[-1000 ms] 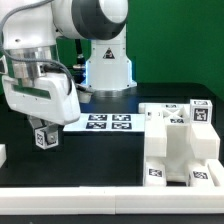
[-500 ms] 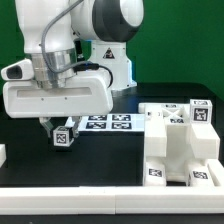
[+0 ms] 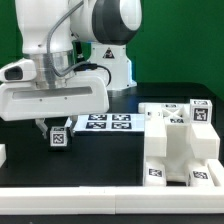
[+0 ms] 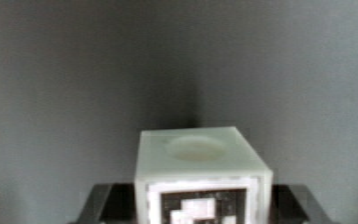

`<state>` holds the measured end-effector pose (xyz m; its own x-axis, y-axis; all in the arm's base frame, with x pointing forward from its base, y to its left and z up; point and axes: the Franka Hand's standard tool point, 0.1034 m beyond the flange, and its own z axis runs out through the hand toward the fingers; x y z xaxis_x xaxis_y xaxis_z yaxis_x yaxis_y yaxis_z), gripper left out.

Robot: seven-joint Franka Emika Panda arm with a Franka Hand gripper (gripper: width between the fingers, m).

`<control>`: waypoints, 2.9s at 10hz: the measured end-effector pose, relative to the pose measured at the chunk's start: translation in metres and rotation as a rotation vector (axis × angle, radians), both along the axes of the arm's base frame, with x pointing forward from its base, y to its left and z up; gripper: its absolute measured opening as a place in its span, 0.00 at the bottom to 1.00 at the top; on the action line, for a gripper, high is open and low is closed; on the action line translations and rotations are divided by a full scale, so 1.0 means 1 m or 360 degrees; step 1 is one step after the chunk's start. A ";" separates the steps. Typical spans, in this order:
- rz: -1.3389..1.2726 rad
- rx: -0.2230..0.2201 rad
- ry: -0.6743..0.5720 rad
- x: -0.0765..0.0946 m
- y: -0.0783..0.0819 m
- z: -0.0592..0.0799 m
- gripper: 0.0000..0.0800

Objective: Assemble chair

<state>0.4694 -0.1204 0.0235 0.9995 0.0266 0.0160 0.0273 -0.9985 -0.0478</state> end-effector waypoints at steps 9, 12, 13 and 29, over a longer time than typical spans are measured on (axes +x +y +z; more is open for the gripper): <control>-0.0280 0.0058 0.0795 0.019 -0.003 0.006 0.81; -0.0392 0.0072 0.0843 0.019 -0.003 0.005 0.81; -0.0592 0.0105 0.0856 0.017 -0.008 0.007 0.81; -0.1997 0.0685 0.1025 0.008 -0.020 -0.001 0.81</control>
Offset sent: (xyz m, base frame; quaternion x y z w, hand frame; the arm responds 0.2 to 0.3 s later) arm 0.0255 -0.0236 0.0208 -0.0286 -0.0823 0.0602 0.9944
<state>0.4770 -0.1401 0.0228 0.2019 -0.7344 -0.6480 -0.9661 -0.2579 -0.0087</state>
